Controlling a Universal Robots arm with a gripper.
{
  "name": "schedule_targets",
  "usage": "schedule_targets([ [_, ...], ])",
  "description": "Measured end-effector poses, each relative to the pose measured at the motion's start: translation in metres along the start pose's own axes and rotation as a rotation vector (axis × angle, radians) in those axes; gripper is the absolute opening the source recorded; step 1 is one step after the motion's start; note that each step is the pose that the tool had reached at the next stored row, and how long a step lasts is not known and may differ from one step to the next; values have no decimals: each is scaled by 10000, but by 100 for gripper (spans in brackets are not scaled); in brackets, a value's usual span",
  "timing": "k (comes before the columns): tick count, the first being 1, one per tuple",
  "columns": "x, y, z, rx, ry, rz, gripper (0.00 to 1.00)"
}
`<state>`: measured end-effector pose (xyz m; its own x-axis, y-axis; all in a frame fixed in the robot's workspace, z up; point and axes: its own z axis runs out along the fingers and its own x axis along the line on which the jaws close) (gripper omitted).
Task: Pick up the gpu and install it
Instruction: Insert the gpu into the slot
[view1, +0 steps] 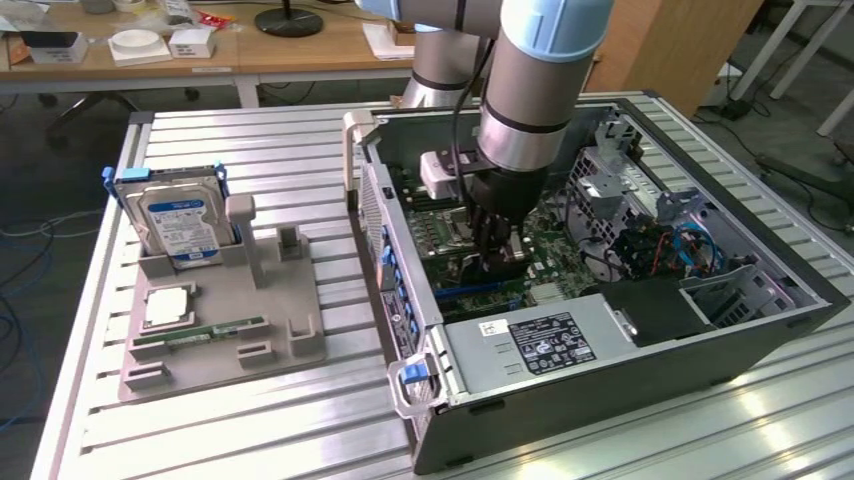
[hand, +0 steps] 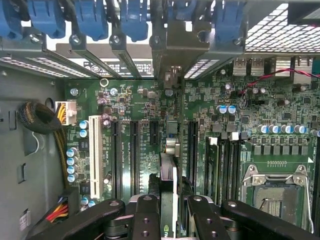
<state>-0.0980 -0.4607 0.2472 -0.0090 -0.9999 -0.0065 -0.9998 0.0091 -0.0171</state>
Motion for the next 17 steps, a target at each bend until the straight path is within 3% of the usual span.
schedule_targets([
  [17,0,14,31,0,0,0,26],
])
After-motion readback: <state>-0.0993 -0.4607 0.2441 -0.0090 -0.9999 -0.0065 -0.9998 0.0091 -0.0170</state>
